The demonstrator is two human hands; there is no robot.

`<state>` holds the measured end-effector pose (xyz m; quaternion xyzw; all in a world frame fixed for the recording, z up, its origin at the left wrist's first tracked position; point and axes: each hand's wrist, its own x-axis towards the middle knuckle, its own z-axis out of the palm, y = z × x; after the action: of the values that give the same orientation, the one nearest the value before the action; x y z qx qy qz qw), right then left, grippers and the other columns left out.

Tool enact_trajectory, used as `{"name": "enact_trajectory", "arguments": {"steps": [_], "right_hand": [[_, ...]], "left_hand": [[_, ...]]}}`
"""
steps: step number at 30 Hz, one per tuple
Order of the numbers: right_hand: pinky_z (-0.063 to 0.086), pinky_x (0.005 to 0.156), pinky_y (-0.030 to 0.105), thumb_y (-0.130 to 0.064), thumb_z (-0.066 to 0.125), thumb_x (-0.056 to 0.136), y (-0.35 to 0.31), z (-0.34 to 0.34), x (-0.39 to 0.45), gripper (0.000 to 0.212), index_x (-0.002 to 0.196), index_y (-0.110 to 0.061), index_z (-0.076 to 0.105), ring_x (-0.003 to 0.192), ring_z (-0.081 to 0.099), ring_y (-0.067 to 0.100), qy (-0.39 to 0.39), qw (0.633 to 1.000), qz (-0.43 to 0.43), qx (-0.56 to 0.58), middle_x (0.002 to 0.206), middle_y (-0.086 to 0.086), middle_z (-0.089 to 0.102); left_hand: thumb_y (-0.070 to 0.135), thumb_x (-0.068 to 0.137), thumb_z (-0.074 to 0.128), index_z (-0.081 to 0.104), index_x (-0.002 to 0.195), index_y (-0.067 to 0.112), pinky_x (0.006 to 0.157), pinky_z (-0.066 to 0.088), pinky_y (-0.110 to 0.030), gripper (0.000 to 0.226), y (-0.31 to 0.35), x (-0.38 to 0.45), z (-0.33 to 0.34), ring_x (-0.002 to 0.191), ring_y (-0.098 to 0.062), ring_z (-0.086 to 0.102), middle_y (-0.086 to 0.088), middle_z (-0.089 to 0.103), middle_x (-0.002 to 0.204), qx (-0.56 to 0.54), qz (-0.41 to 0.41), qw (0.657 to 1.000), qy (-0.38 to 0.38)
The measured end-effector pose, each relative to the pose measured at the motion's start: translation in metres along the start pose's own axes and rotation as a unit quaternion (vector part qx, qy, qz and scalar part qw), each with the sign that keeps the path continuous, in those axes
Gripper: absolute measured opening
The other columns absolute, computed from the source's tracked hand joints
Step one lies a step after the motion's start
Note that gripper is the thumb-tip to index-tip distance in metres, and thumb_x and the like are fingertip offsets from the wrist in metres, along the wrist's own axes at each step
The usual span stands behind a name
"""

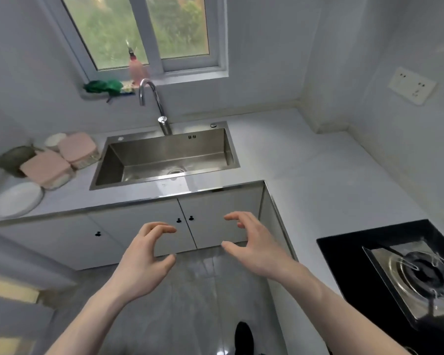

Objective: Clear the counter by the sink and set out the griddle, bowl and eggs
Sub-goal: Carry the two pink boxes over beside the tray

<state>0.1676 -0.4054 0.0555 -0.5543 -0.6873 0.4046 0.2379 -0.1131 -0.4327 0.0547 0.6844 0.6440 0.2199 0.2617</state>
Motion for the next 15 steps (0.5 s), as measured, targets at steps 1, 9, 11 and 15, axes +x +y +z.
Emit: {"name": "enact_trajectory", "arguments": {"steps": [1,9,11,15], "right_hand": [[0.038,0.103,0.019,-0.038,0.069,0.088,-0.002,-0.001,0.017,0.05,0.134,-0.04,0.05,0.125,0.045,-0.008,-0.008,1.0,-0.006,0.003,0.137,-0.028,0.043],[0.043,0.107,0.027,-0.038,0.068,0.089,-0.049,0.026,0.147,0.046,0.131,-0.043,0.049,0.128,0.048,0.001,-0.106,0.993,-0.058,0.0,0.137,-0.027,0.043],[0.042,0.106,0.025,-0.038,0.067,0.09,-0.06,0.037,0.171,0.046,0.131,-0.043,0.049,0.128,0.048,0.0,-0.125,0.99,-0.07,-0.005,0.137,-0.027,0.043],[0.042,0.104,0.022,-0.035,0.067,0.091,-0.081,0.068,0.217,0.044,0.131,-0.041,0.05,0.126,0.048,-0.001,-0.156,0.984,-0.086,-0.018,0.135,-0.026,0.045]], "left_hand": [[0.019,0.083,0.074,0.058,0.121,0.042,0.102,0.047,-0.031,0.047,-0.003,0.01,-0.006,0.123,0.005,0.049,0.029,0.045,0.131,0.0,-0.009,1.0,0.008],[0.025,0.085,0.075,0.058,0.123,0.042,0.1,0.044,-0.026,0.045,-0.058,0.047,-0.045,0.126,0.003,0.049,0.029,0.044,0.132,-0.015,-0.083,0.993,0.083],[0.024,0.086,0.075,0.058,0.123,0.042,0.103,0.045,-0.029,0.045,-0.077,0.053,-0.056,0.127,0.002,0.048,0.029,0.044,0.133,-0.016,-0.102,0.99,0.092],[0.025,0.085,0.076,0.058,0.124,0.042,0.106,0.045,-0.033,0.046,-0.124,0.072,-0.081,0.127,0.0,0.049,0.027,0.045,0.133,-0.023,-0.136,0.985,0.104]]}}
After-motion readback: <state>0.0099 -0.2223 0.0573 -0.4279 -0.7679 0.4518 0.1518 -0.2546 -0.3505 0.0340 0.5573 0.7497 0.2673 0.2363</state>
